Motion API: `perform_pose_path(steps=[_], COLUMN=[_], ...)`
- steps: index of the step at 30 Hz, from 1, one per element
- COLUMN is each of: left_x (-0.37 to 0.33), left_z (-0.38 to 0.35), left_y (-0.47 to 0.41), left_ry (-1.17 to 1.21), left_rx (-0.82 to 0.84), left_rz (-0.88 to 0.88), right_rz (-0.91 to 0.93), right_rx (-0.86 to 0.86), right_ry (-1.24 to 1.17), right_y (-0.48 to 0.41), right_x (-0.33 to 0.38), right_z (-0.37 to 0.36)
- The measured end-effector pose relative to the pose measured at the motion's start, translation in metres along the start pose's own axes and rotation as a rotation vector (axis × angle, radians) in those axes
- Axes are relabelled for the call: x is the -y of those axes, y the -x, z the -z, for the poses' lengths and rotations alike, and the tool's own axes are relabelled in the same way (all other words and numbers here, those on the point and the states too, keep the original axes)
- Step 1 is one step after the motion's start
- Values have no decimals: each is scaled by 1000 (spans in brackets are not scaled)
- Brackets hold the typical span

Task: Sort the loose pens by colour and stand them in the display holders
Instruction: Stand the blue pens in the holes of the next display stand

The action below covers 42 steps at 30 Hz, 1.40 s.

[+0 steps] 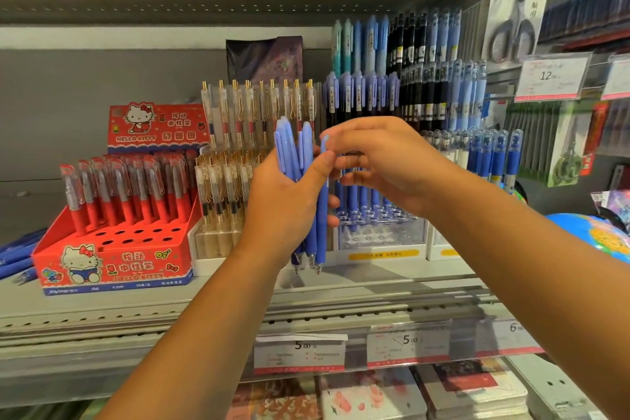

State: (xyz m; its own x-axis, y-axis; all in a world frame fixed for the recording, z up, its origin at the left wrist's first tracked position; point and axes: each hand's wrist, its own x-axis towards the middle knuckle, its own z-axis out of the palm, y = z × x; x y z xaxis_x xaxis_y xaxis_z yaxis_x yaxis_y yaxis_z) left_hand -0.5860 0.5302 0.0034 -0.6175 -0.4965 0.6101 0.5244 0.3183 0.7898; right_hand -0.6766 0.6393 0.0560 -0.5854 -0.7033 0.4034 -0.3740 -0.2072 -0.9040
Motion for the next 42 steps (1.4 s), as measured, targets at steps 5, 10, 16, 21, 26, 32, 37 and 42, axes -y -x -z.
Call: perform_pose_path(steps=[5,10,16,21,26,32,37,42], left_x=[-1,0,3,3,2,2,2,1], left_z=[-1,-3,0,-1,-2,-2,-2,-1], left_y=[1,0,-2,-2,-1,-1,0,0], left_ry=[30,35,-23,-85,-55,-45,13,-2], left_rx=[34,-8,-64,-90,-69,-62,-28,-26], left_rz=[35,21,-6,-1,33,35,36,23], right_rz=[-8,66,198,303,272,238,194,375], right_rx=[-38,-225,-498,-540,-451,-390,-358,-384], right_ry=[-18,53,203,482,636,792,846,626], right_y=[1,-4,-17,-25,-28,-28,-25,-8], right_x=[3,2,-1,-16,-34,-48,-42,-24], right_z=[6,17,40,44,40,40,40,22])
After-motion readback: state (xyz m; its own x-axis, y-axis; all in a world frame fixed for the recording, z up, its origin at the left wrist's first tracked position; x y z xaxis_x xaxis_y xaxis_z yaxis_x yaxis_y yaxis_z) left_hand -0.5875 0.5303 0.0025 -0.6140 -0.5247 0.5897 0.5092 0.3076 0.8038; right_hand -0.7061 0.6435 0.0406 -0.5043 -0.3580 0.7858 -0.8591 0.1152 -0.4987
